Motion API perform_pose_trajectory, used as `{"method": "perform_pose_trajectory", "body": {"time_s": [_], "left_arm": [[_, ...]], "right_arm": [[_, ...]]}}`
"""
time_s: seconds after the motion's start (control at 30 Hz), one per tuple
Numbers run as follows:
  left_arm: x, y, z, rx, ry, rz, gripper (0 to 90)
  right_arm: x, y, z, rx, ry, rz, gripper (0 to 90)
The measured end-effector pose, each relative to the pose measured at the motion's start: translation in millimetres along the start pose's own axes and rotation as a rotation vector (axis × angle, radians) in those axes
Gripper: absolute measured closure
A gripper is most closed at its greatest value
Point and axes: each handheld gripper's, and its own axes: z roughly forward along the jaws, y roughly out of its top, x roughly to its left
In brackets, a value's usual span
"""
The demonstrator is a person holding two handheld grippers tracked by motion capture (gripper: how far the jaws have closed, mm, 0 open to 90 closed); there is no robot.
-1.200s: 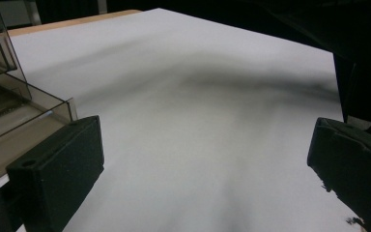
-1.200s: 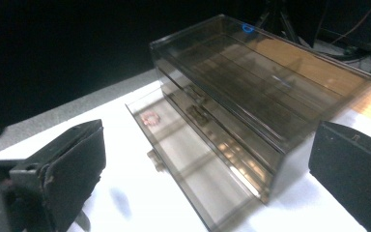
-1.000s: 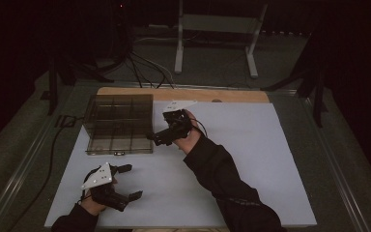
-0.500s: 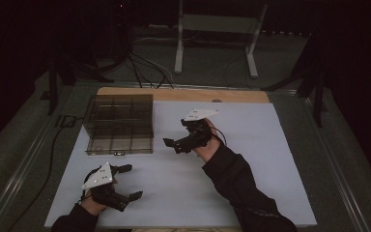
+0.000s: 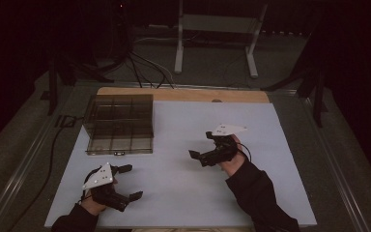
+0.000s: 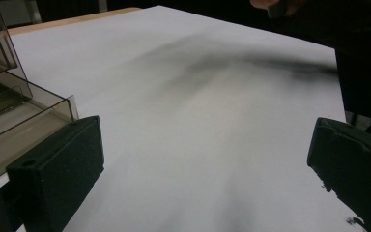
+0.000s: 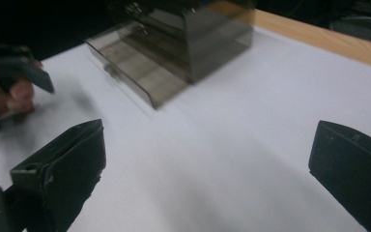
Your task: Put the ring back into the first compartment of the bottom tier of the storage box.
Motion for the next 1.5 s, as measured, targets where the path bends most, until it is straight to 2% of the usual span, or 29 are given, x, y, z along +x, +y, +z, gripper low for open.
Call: {"method": "perform_pose_trajectory", "body": {"time_s": [0.2,0.27,0.37,0.7,0.77,1.0,1.1,1.17,1.33,1.5], "left_arm": [[0.1,0.0,0.4,0.0,0.001,-0.001,0.7],[0.1,0.0,0.5,0.001,0.002,-0.001,0.7],[-0.2,0.1,0.3,0.003,0.003,0.002,0.7],[-0.4,-0.1,0.2,0.007,0.004,0.004,0.7],[-0.5,0.0,0.2,0.004,0.002,0.003,0.7],[-0.9,0.1,0.6,0.005,0.0,0.003,0.7],[-1.2,0.4,0.7,0.004,-0.001,0.002,0.7],[-1.1,0.2,0.9,0.004,-0.004,0.002,0.7],[-1.2,0.3,0.7,0.003,-0.003,0.002,0.7],[-1.1,0.6,0.7,0.004,-0.004,0.003,0.7]], "right_arm": [[-11.6,-28.3,-19.8,-0.004,-0.034,0.058,0.0],[-12.8,-31.6,-22.1,-0.006,-0.041,0.061,0.0],[-16.4,-46.7,-36.1,-0.014,-0.077,0.065,0.0],[-21.6,-79.4,-68.6,-0.065,-0.135,0.059,0.0],[-21.8,-85.8,-72.4,-0.06,-0.153,0.063,0.0],[-25.5,-107.5,-91.3,-0.055,-0.191,0.106,0.0],[-28.4,-117.1,-99.8,-0.08,-0.198,0.124,0.0],[-29.1,-122.5,-103.1,-0.074,-0.216,0.118,0.0],[-29.7,-132.3,-106.6,-0.047,-0.197,0.152,0.0],[-26.5,-138.1,-107.9,-0.01,-0.215,0.149,0.0]]}}
